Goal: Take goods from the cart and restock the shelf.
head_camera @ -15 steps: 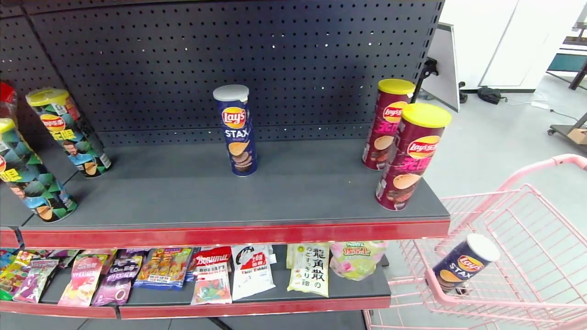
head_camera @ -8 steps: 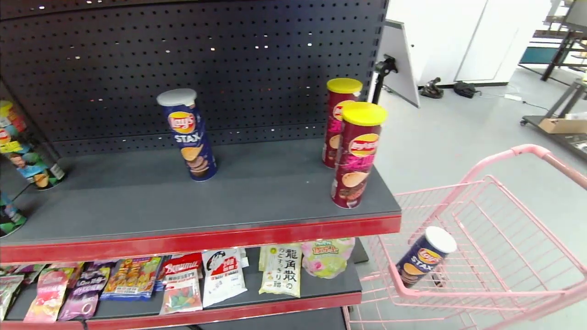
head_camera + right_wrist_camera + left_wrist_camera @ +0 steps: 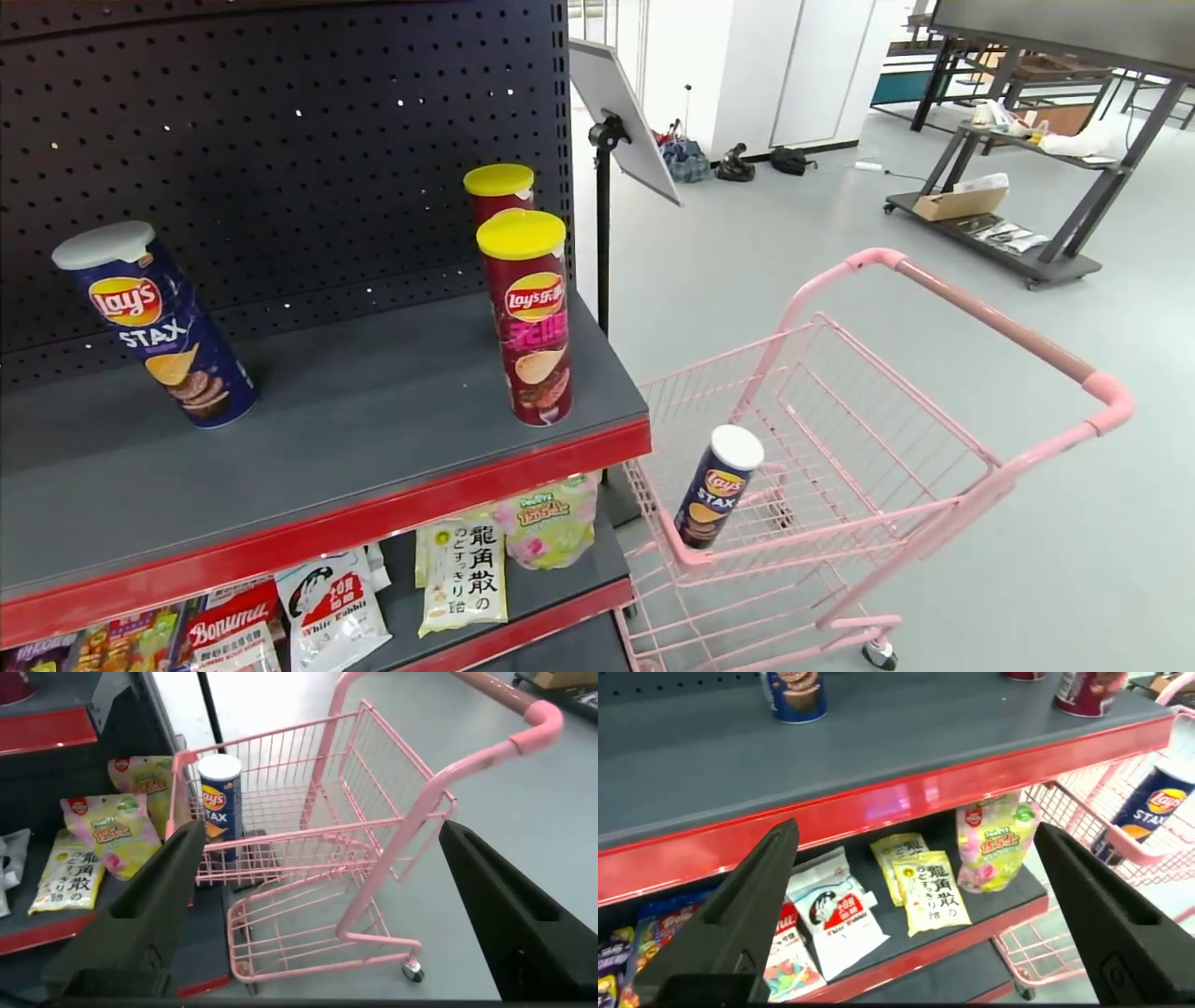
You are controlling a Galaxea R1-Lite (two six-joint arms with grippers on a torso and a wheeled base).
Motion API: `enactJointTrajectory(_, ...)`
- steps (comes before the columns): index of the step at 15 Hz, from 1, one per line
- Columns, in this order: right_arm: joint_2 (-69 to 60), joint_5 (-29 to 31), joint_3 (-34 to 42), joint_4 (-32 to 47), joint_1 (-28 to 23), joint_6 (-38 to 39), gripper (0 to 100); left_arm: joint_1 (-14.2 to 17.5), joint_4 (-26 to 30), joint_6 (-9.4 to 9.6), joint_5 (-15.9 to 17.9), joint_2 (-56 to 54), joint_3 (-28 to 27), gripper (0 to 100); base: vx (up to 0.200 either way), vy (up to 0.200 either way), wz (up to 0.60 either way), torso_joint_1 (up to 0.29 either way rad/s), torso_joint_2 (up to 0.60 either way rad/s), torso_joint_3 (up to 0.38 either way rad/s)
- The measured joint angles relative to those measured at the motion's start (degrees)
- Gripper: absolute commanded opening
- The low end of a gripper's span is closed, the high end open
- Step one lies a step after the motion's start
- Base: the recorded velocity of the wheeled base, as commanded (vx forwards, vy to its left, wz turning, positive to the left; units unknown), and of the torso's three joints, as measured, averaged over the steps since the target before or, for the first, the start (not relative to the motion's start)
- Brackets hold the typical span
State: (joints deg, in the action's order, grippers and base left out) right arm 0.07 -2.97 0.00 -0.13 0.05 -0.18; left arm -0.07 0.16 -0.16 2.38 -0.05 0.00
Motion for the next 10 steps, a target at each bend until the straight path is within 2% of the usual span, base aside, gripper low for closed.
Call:
enactJointTrajectory(2, 0.0, 0.0, 0.0, -0.1, 0.0, 0.0, 100, -0.1, 0.0, 0.00, 0.0, 0.0, 0.0, 100, 0.000, 0.000, 0.00, -0.055, 0.12, 0.074)
enactJointTrajectory(10, 0.0, 0.1, 0.0, 0.0, 0.0, 0.0, 100, 0.0, 0.0, 0.00, 0.0, 0.0, 0.0, 100, 0.000, 0.000, 0.00, -0.138, 0.36, 0.216)
